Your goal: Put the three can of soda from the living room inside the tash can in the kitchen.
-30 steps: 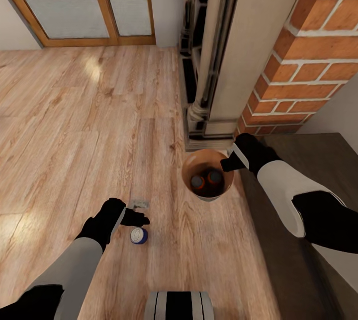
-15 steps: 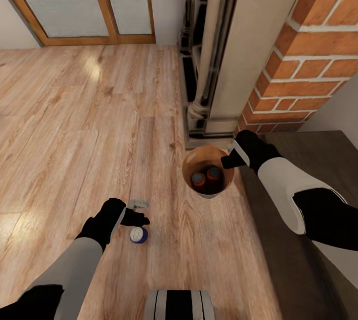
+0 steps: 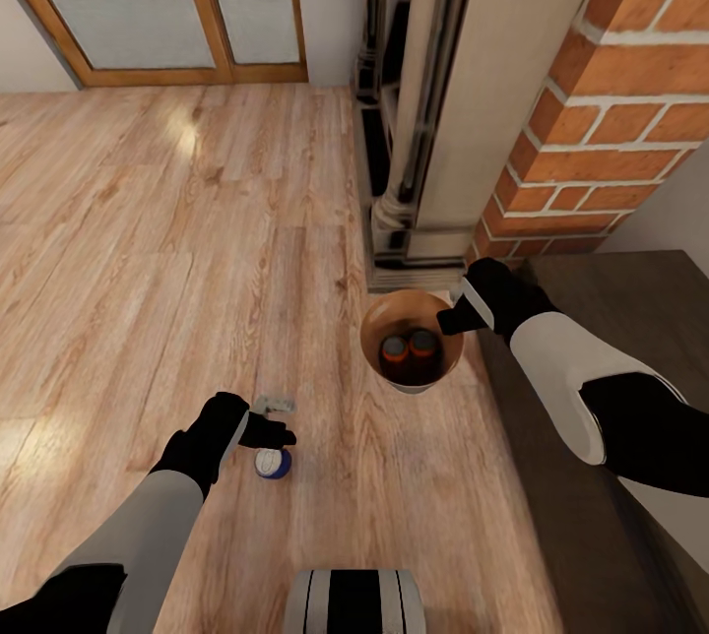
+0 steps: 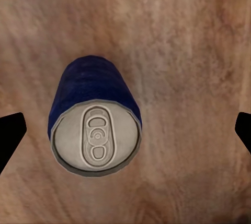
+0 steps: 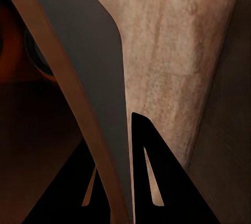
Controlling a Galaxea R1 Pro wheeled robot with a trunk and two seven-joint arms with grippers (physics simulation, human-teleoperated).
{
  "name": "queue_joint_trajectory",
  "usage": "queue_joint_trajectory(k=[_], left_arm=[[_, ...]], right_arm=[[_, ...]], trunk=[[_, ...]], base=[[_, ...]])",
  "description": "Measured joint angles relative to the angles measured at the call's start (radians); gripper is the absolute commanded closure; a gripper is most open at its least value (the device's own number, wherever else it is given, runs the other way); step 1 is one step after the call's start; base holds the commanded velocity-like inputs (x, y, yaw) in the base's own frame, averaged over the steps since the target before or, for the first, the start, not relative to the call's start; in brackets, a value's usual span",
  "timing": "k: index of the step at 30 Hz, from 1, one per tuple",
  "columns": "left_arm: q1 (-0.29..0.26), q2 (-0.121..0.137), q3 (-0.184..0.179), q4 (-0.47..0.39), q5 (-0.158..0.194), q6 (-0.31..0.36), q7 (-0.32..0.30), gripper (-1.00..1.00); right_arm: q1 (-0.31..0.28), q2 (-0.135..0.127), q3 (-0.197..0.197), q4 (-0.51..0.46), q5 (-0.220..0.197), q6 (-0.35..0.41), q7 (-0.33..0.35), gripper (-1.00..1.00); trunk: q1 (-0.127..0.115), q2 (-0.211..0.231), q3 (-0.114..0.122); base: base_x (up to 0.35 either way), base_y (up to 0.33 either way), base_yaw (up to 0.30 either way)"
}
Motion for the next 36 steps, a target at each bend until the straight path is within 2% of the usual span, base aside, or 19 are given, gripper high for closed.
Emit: queue_joint_trajectory(k=[15,25,36], left_arm=[[0.0,0.001,0.0,0.0,0.0,0.001,-0.001,-1.0],[0.0,0.001,0.0,0.0,0.001,0.013,-0.002,-1.0],[0.001,0.001,0.0,0.0,0.001,0.014,-0.002,-1.0]], right_arm=[[-0.038,0.009,0.0,0.021,0.001,0.0,-0.001,1.0],[-0.041,0.007,-0.001,0.026,0.001,0.0,0.0,1.0],[-0.041,0.007,0.0,0.025,0.003,0.0,-0.001,1.0]], trunk=[[0.0,0.0,-0.021],[0.038,-0.07,-0.067],[0.038,-0.07,-0.084]], base=[[0.0,0.0,0.0],[0.0,0.0,0.0],[0.0,0.0,0.0]])
